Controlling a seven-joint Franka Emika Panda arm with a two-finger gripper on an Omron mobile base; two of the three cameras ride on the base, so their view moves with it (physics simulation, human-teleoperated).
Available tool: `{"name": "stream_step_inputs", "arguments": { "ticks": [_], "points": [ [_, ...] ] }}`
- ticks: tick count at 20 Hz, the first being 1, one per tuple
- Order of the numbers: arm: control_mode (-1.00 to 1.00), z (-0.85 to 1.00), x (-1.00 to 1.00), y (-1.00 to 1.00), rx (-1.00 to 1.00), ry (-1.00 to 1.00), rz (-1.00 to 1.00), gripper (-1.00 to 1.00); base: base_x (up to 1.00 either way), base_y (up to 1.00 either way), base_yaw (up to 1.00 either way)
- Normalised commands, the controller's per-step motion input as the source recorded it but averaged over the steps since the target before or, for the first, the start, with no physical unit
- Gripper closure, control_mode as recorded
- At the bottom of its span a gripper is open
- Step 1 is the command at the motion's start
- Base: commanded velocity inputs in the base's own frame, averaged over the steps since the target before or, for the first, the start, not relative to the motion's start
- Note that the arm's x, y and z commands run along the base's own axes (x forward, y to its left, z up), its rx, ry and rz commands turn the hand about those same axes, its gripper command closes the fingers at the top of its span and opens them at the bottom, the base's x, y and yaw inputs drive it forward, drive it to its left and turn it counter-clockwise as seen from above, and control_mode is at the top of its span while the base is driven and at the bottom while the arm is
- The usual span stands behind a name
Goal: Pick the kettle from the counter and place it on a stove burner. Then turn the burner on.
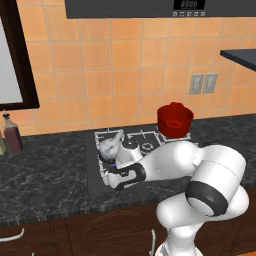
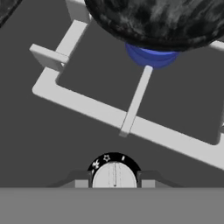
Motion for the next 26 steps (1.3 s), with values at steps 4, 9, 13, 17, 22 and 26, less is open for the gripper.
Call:
{"name": "stream_step_inputs", "arguments": {
  "ticks": [4,9,13,17,22,26],
  "points": [
    [-1.0,0.0,0.0,0.0,-0.03,0.0,0.19,1.0,0.0,0.0,0.0],
    [-1.0,0.0,0.0,0.0,-0.05,0.0,0.17,1.0,0.0,0.0,0.0],
    [-1.0,0.0,0.0,0.0,-0.03,0.0,0.12,1.0,0.0,0.0,0.0],
    [-1.0,0.0,0.0,0.0,-0.02,0.0,0.11,1.0,0.0,0.0,0.0],
    [-1.0,0.0,0.0,0.0,-0.02,0.0,0.17,1.0,0.0,0.0,0.0],
    [-1.0,0.0,0.0,0.01,-0.01,0.0,0.05,-1.0,0.0,0.0,0.0]
  ]
}}
